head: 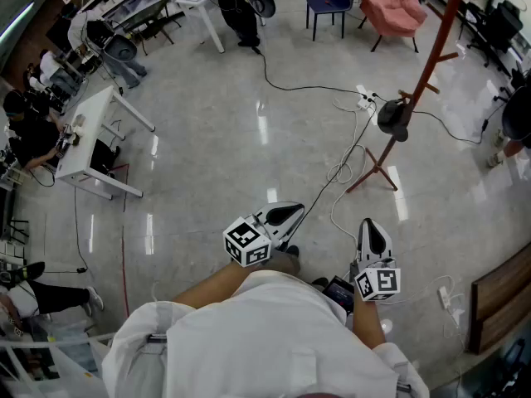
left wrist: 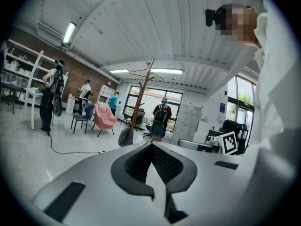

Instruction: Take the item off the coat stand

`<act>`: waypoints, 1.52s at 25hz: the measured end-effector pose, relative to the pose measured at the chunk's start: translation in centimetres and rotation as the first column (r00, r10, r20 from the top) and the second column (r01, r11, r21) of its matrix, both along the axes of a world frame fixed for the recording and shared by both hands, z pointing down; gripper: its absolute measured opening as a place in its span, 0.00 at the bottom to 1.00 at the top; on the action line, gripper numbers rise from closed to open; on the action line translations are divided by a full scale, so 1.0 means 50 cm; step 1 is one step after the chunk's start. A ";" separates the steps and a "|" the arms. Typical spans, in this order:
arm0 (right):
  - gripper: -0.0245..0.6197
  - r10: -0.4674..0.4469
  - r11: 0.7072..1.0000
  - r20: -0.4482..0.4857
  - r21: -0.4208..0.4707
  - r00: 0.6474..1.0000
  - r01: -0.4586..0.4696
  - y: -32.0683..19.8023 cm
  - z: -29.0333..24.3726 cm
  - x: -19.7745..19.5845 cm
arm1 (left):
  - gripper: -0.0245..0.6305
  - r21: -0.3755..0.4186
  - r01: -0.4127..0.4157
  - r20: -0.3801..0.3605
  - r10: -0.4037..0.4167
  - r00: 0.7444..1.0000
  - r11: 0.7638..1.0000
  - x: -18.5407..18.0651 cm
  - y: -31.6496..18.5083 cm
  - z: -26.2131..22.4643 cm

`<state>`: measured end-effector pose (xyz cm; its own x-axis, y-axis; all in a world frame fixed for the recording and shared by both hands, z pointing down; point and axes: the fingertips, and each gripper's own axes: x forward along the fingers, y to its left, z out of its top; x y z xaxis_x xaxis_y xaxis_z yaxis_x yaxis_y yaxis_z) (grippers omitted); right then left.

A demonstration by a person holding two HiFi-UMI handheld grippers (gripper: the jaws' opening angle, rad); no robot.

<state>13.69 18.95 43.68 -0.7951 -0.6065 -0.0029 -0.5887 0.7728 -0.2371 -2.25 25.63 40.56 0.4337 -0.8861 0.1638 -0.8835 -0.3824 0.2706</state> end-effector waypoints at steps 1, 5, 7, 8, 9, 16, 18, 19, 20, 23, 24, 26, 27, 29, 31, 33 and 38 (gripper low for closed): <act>0.07 0.007 1.000 0.000 0.000 1.000 -0.007 0.021 0.002 -0.004 | 0.06 0.000 -0.002 -0.003 0.002 1.000 1.000 -0.006 0.014 0.003; 0.07 0.032 0.999 -0.014 0.017 0.999 -0.031 0.067 -0.008 -0.028 | 0.06 0.006 0.010 -0.044 -0.009 0.999 1.000 -0.044 0.038 0.017; 0.07 0.064 0.998 -0.021 0.029 0.998 -0.064 0.081 -0.034 -0.038 | 0.06 0.020 -0.014 -0.049 0.015 0.999 1.000 -0.058 0.039 0.010; 0.07 0.080 0.996 -0.022 0.035 0.997 -0.080 0.092 -0.047 -0.043 | 0.06 0.036 -0.038 -0.042 0.040 0.998 0.999 -0.062 0.042 0.001; 0.07 0.093 0.995 -0.026 0.035 0.995 -0.092 0.105 -0.055 -0.049 | 0.06 0.054 -0.064 -0.034 0.066 0.997 0.996 -0.064 0.045 -0.007; 0.07 0.156 0.987 -0.085 -0.010 0.984 -0.157 0.203 -0.017 -0.083 | 0.06 0.066 -0.117 -0.102 0.123 0.987 0.991 -0.101 0.087 0.012; 0.07 0.189 0.981 -0.078 -0.030 0.979 -0.192 0.212 -0.006 -0.089 | 0.06 0.050 -0.116 -0.141 0.122 0.983 0.992 -0.124 0.099 0.026; 0.07 0.207 0.977 -0.067 -0.038 0.976 -0.209 0.213 -0.004 -0.090 | 0.06 0.042 -0.110 -0.171 0.116 0.978 0.993 -0.136 0.103 0.032; 0.07 0.219 0.974 -0.052 -0.043 0.974 -0.221 0.215 -0.005 -0.091 | 0.06 0.036 -0.105 -0.192 0.110 0.975 0.994 -0.148 0.108 0.039; 0.07 0.223 0.974 -0.030 -0.035 0.974 -0.224 0.227 -0.012 -0.113 | 0.05 0.019 -0.098 -0.176 0.100 0.979 0.995 -0.175 0.122 0.063; 0.07 0.221 0.975 -0.039 -0.028 0.975 -0.222 0.230 -0.014 -0.123 | 0.06 0.013 -0.099 -0.179 0.100 0.979 0.995 -0.183 0.123 0.069; 0.08 0.218 0.976 -0.061 -0.017 0.974 -0.219 0.237 -0.021 -0.137 | 0.06 0.009 -0.102 -0.207 0.102 0.973 0.995 -0.189 0.117 0.072; 0.08 0.217 0.976 -0.070 -0.014 0.974 -0.218 0.240 -0.026 -0.139 | 0.06 0.010 -0.105 -0.222 0.104 0.970 0.994 -0.188 0.113 0.071; 0.08 0.218 0.976 -0.091 -0.006 0.972 -0.220 0.249 -0.033 -0.137 | 0.06 0.023 -0.113 -0.244 0.115 0.963 0.993 -0.184 0.106 0.060; 0.08 0.229 0.973 -0.113 -0.001 0.967 -0.231 0.256 -0.036 -0.132 | 0.06 0.050 -0.127 -0.250 0.135 0.959 0.991 -0.182 0.104 0.041; 0.08 0.246 0.969 -0.121 -0.004 0.962 -0.248 0.259 -0.041 -0.127 | 0.06 0.076 -0.146 -0.248 0.160 0.955 0.986 -0.180 0.105 0.022; 0.08 0.286 0.958 -0.115 0.005 0.951 -0.287 0.263 -0.052 -0.123 | 0.06 0.096 -0.192 -0.179 0.207 0.962 0.977 -0.174 0.112 0.021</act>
<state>7.56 32.10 41.08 -0.5823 -0.8084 0.0860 -0.8086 0.5650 -0.1641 -10.97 31.26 41.61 0.6196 -0.7849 -0.0023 -0.7234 -0.5722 0.3863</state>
